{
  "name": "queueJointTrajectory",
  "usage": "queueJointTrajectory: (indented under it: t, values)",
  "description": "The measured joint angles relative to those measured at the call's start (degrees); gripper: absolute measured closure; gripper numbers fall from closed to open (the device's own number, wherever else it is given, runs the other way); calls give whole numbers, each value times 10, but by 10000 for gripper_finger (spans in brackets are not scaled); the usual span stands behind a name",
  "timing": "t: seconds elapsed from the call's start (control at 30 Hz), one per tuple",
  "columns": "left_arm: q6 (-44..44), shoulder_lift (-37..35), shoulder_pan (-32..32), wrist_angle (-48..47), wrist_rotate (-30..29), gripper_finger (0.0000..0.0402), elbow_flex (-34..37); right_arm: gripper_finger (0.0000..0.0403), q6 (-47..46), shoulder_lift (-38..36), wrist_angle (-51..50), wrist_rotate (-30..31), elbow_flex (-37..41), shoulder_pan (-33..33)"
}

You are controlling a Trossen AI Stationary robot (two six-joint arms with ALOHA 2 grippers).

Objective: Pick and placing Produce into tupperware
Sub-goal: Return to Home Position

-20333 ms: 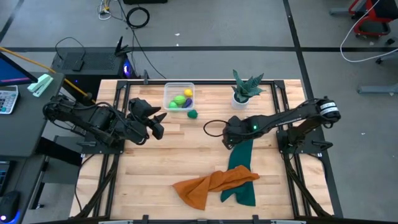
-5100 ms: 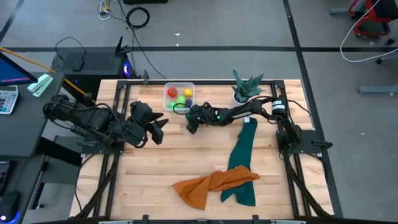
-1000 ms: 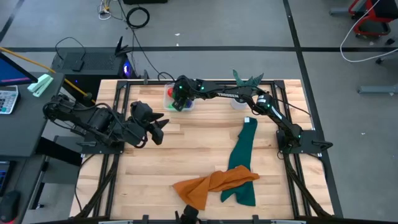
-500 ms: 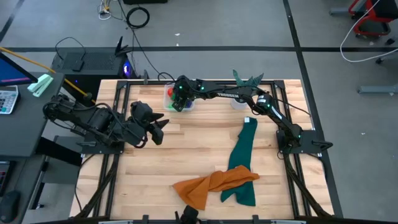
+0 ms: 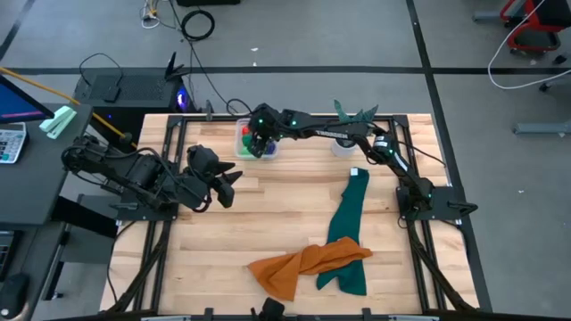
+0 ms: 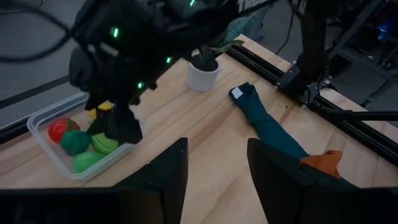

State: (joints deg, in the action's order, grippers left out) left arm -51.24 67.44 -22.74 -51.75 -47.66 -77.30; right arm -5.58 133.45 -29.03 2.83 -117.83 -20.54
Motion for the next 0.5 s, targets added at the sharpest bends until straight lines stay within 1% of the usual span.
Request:
queueJointTrajectory:
  t: [0.1, 0.2, 0.33, 0.5]
  values:
    - [0, 0, 0, -1, 0, 230, 0, 177, 1, -26, -26, -4, 0, 1]
    - [0, 0, 0, -1, 0, 230, 0, 188, -8, -57, -74, -24, 0, 2]
    - [9, 0, 0, 0, 0, 230, 0, 212, -16, -102, -169, -59, -1, 7]
    - [11, 0, 0, 0, 0, 230, 0, 247, 21, -158, -282, -83, -1, 22]
